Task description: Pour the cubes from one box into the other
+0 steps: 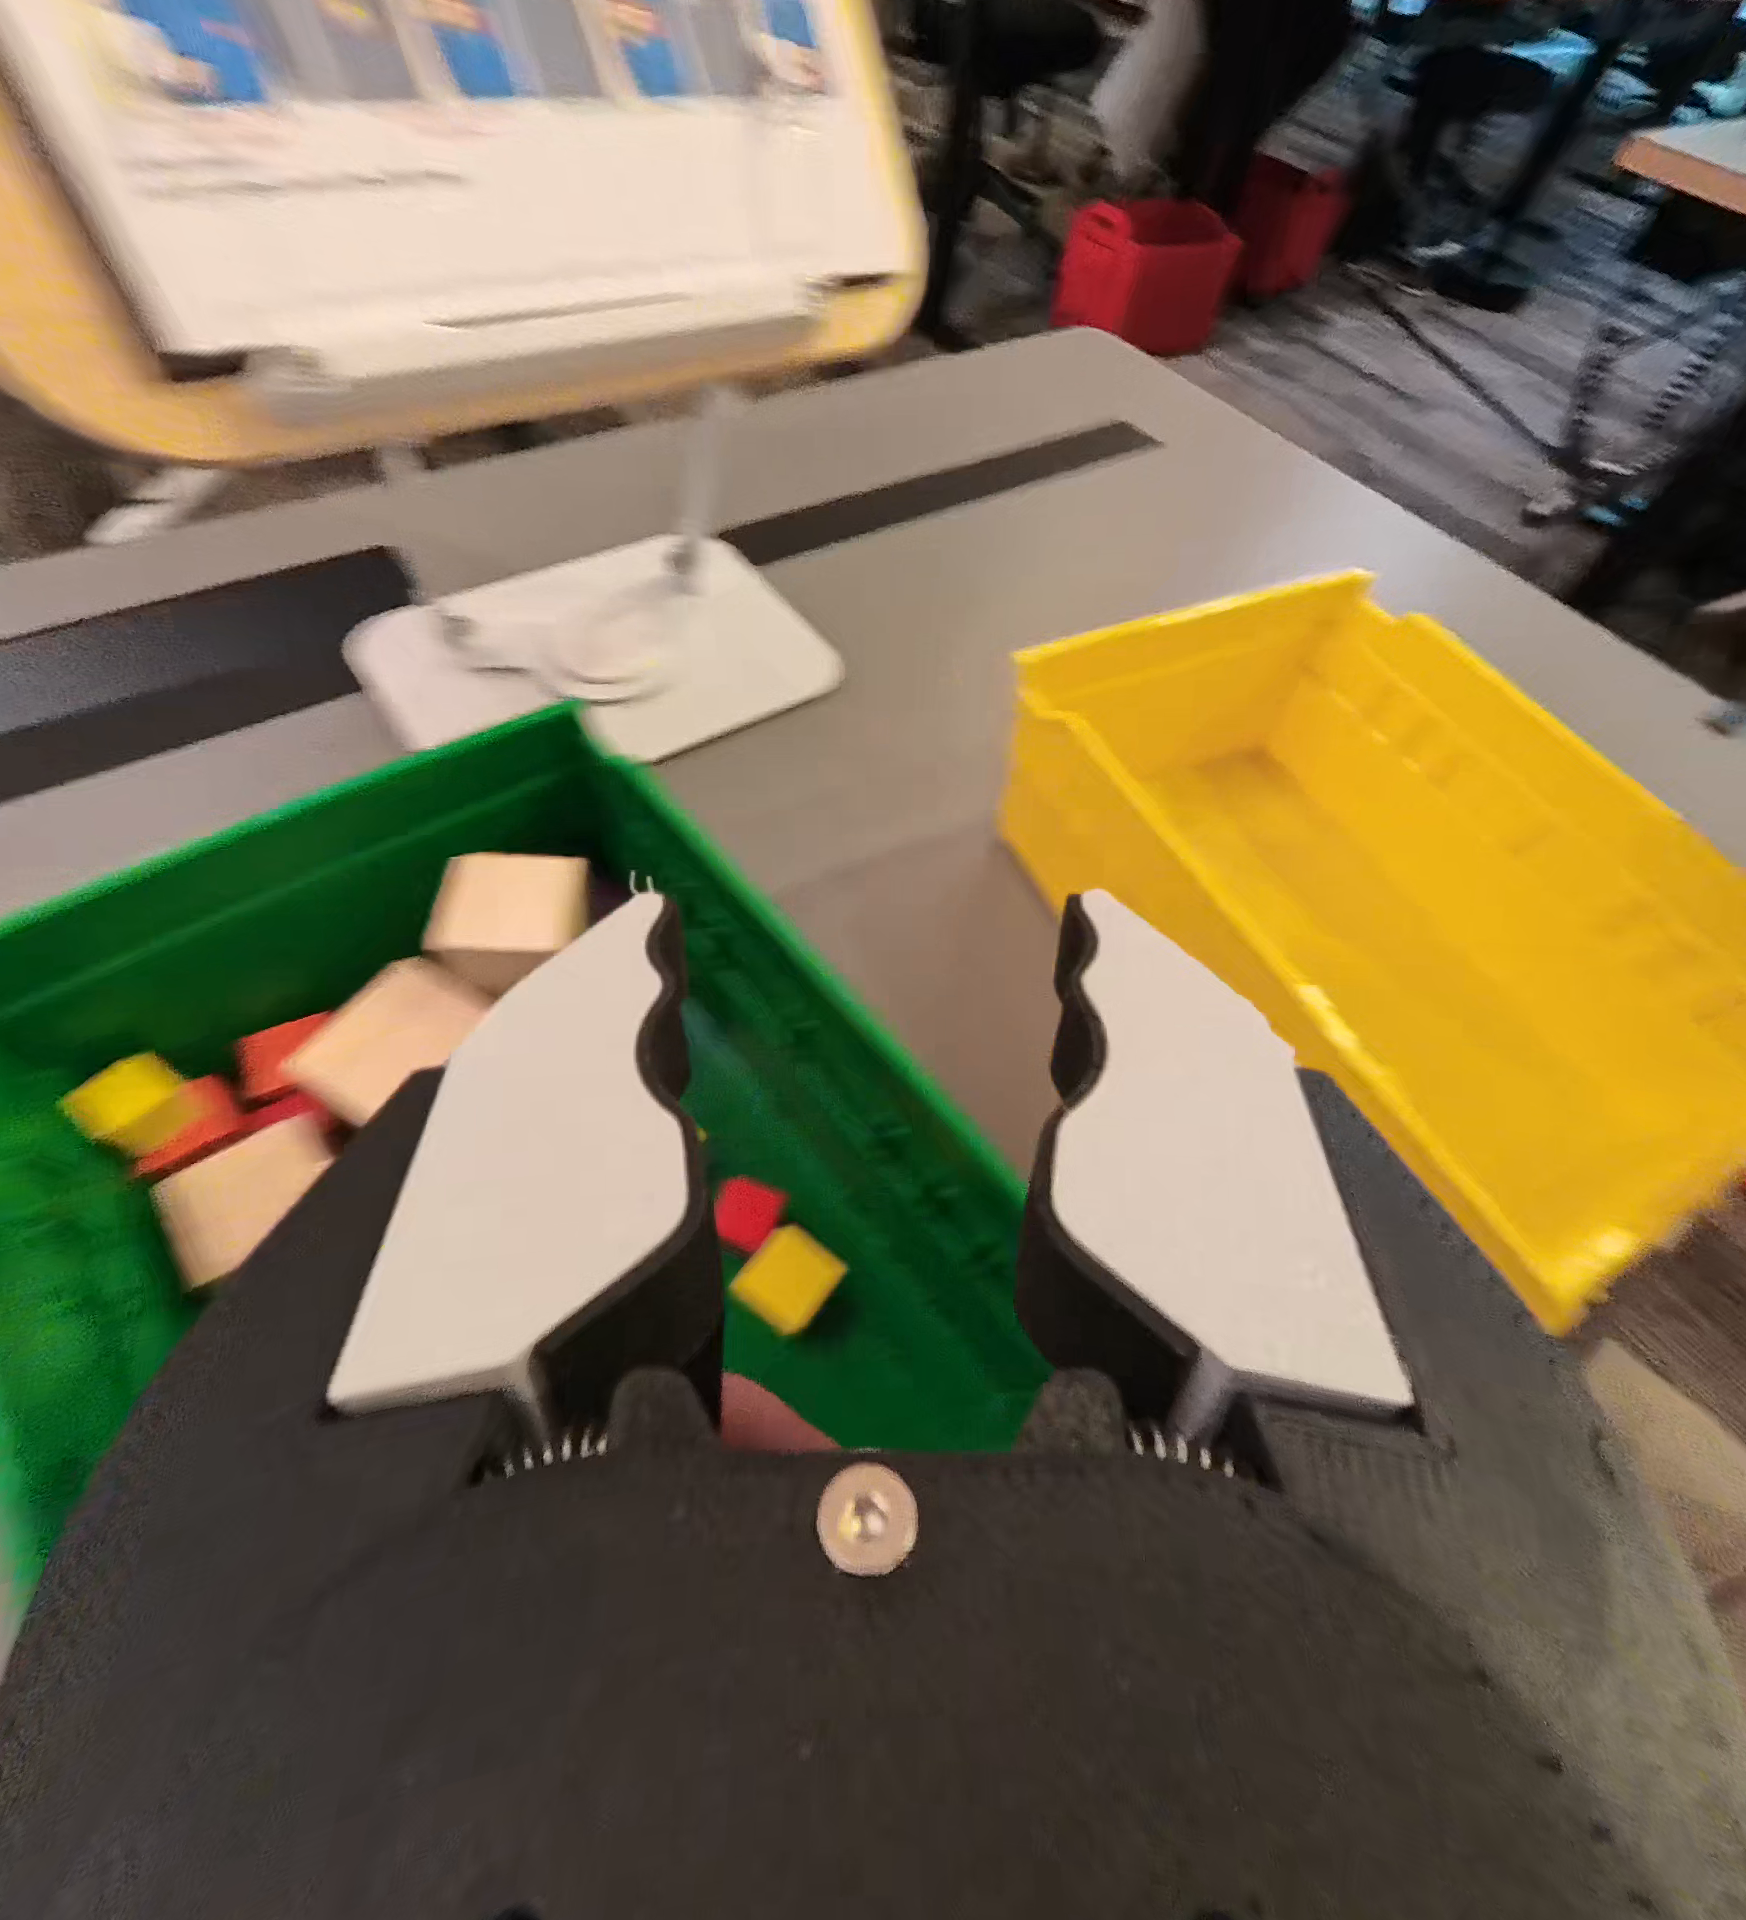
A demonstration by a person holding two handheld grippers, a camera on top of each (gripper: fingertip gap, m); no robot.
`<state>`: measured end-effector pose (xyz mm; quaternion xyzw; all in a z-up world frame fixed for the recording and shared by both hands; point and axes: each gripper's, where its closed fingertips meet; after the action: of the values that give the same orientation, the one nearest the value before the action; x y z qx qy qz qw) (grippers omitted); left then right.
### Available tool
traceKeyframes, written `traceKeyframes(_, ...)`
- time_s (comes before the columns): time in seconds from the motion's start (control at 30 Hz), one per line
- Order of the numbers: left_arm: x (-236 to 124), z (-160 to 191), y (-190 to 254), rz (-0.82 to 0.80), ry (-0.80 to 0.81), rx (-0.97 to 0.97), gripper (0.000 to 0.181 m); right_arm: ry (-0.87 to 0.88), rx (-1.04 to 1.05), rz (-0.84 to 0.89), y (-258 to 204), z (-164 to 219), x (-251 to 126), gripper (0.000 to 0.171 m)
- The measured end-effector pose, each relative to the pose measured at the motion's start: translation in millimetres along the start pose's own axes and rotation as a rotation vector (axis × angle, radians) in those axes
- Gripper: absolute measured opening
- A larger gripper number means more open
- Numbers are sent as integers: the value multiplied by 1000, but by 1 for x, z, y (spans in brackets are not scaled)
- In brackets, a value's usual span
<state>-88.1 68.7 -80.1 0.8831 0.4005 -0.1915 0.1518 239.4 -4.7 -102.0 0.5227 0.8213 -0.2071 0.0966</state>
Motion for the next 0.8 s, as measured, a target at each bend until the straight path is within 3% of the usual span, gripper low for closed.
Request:
traceKeyframes(0.13,-39,12,-91,-168,-15,-37,68,39,-128,9,-30,-26,-10,50)
traceKeyframes(0.3,-74,26,-174,-305,-38,-72,68,-40,-181,-189,-111,-41,21,51)
traceKeyframes(0.5,-45,39,-206,-202,-142,-103,75,-221,-265,-307,-184,-50,94,51)
traceKeyframes(0.73,13,49,-224,-135,-316,-8,75,-531,-295,-357,-223,-46,202,59)
traceKeyframes(0.8,22,49,-237,-181,-343,54,75,-624,-332,-321,-221,-38,232,59)
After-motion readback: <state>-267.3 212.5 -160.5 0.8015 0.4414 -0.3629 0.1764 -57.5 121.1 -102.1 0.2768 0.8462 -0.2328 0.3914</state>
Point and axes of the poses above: each gripper's, where its closed fingertips meet, x out along the fingers, z out of its underside, y = z × x across the jaws, and after that the axes turned 3 degrees about -y, right-handed
